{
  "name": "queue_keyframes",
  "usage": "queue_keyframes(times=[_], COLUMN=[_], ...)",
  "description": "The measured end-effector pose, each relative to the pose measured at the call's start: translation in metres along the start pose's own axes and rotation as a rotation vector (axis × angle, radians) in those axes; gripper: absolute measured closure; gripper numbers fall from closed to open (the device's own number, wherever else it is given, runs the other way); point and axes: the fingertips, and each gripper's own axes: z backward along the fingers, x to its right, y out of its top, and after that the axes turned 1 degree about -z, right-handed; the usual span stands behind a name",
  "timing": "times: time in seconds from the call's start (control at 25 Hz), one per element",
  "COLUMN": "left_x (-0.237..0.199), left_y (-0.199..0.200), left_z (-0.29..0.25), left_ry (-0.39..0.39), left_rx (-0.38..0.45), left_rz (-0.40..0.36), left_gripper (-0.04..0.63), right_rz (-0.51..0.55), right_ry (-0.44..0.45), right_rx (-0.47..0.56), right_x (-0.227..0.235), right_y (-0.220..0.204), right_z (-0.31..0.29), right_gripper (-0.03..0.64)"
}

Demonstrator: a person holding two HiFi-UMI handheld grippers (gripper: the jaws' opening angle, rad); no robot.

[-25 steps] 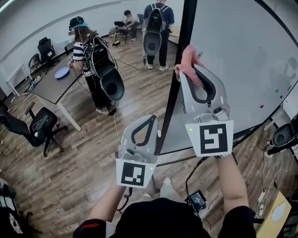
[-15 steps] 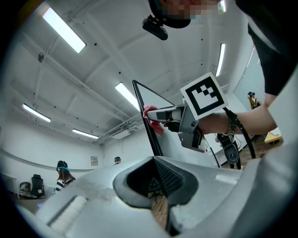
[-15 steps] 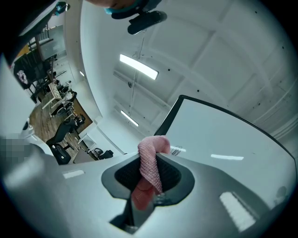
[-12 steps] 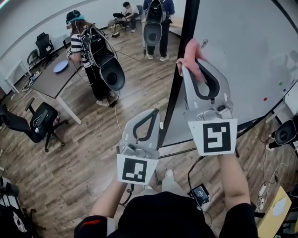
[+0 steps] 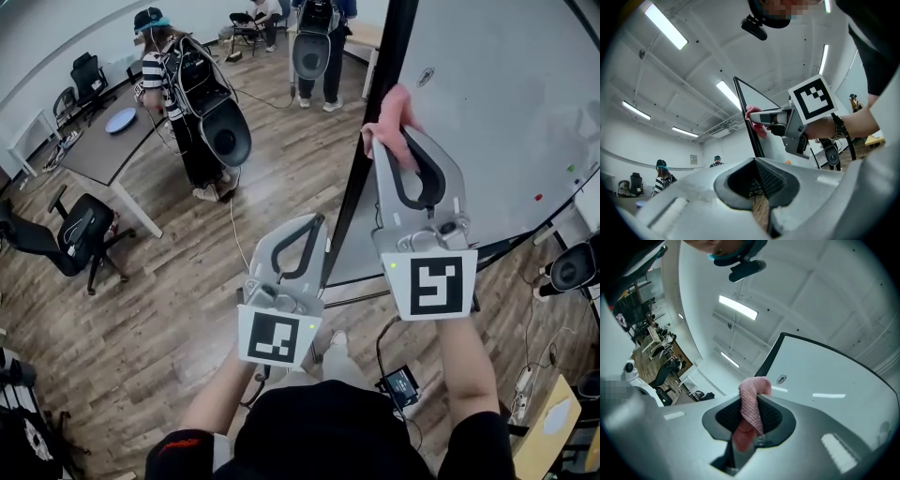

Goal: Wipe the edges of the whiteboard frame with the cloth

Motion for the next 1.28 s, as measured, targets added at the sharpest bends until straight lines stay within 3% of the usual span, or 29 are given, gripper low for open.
queue_keyframes(times=[1.28], left_x=[0.005], left_y=[-0.029], left_z=[0.008], left_ry=[-0.001], left_rx=[-0.041], left_rz=[0.039], left_gripper=[0.595], right_rz=[-0.024], right_ry=[0.020], right_rx=[-0.044], right_x=[-0.031], right_y=[-0.044], right_z=[0.019], right_gripper=[0.554])
